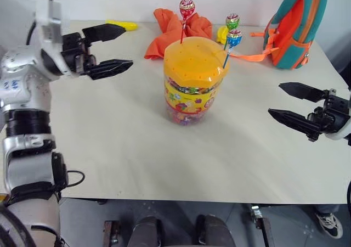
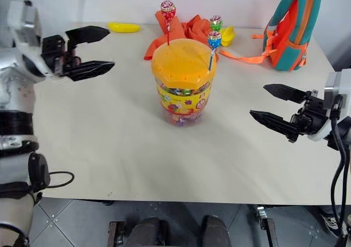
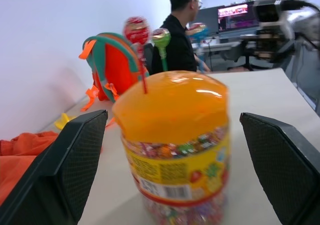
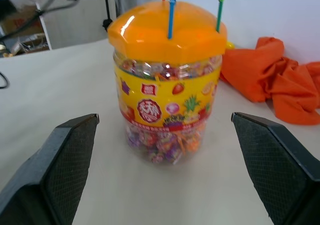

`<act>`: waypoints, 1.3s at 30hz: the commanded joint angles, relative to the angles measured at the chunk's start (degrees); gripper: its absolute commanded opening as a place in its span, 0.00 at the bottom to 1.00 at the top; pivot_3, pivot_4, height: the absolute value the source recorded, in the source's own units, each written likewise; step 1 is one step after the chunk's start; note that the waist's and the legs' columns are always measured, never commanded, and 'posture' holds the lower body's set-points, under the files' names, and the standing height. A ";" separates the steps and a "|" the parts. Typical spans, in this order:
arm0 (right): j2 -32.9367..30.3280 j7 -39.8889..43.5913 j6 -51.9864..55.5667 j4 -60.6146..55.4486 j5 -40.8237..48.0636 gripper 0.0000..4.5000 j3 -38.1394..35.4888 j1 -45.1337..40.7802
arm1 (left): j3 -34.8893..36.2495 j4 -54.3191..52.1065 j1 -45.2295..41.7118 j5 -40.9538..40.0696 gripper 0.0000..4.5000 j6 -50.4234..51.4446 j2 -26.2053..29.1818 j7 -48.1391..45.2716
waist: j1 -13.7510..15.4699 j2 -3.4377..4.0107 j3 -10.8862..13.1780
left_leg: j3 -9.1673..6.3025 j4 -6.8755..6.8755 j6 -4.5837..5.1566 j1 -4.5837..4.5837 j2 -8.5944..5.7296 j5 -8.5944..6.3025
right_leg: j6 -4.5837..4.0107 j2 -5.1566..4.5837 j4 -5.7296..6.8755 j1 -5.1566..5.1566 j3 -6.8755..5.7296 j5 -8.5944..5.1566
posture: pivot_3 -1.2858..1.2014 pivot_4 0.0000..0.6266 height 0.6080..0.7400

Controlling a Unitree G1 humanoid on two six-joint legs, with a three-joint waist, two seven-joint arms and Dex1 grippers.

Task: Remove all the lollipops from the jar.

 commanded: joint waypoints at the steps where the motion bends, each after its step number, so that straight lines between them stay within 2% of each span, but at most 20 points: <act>1: 0.45 -1.79 0.58 -2.70 2.96 0.99 -2.07 -1.17 | -1.22 7.91 -6.73 3.23 1.00 -4.37 -3.19 0.59 | 0.00 -0.02 0.01 | 0.00 0.00 0.00 -0.02 0.00 0.00 | 0.00 0.00 -0.01 -0.01 -0.01 0.00 | 0.52 0.24 1.00; 8: 1.03 -5.09 1.09 -5.20 5.24 0.99 -3.12 -1.01 | -2.31 22.38 -17.05 8.28 1.00 -10.04 -11.53 3.12 | -0.16 -0.07 0.04 | -0.03 0.00 0.03 -0.08 -0.01 -0.01 | 0.00 0.00 -0.02 -0.05 -0.06 0.00 | 0.52 0.24 1.00; 14: 1.81 -7.31 0.24 -7.48 5.51 0.99 -4.81 2.04 | -2.25 28.27 -20.69 11.75 1.00 -12.69 -14.53 6.59 | -0.15 -0.09 0.05 | -0.03 -0.01 0.03 -0.10 -0.01 -0.02 | 0.00 -0.01 -0.04 -0.07 -0.06 0.00 | 0.52 0.24 1.00; 17: 2.07 -8.08 0.27 -9.19 5.87 1.00 -6.76 4.78 | -2.08 29.17 -21.23 12.77 0.87 -13.24 -14.97 6.52 | -0.10 -0.10 0.06 | -0.04 0.00 0.04 -0.12 -0.01 -0.02 | 0.00 -0.01 -0.04 -0.07 -0.06 0.00 | 0.52 0.24 1.00; 19: 2.16 -8.62 0.28 -9.92 6.18 1.00 -7.60 5.84 | -2.00 29.38 -21.35 13.33 0.74 -13.85 -15.19 6.08 | -0.06 -0.11 0.06 | -0.04 0.01 0.05 -0.13 -0.01 -0.02 | 0.00 -0.01 -0.04 -0.07 -0.06 0.00 | 0.52 0.24 1.00; 29: 2.30 -9.08 -1.11 -9.81 5.56 1.00 -8.41 6.24 | -0.45 30.44 -23.87 13.79 0.04 -15.31 -16.82 6.64 | -0.03 -0.12 0.07 | -0.07 0.02 0.05 -0.15 -0.01 -0.03 | 0.01 -0.01 -0.05 -0.08 -0.08 0.00 | 0.52 0.24 1.00; 30: 2.29 -9.07 -1.23 -9.75 5.54 1.00 -8.42 6.21 | -0.30 30.46 -24.07 13.76 0.00 -15.39 -16.84 6.62 | -0.07 -0.12 0.07 | -0.07 0.02 0.05 -0.15 -0.01 -0.03 | 0.01 -0.01 -0.06 -0.08 -0.08 0.00 | 0.52 0.24 1.00; 39: 1.23 -7.51 -2.58 -7.23 4.66 1.00 -7.33 4.49 | 1.52 30.03 -27.88 13.41 0.00 -15.82 -16.58 8.39 | -0.05 -0.12 0.07 | -0.19 0.09 0.05 -0.28 -0.01 -0.03 | 0.01 -0.01 -0.07 -0.10 -0.18 0.00 | 0.52 0.24 1.00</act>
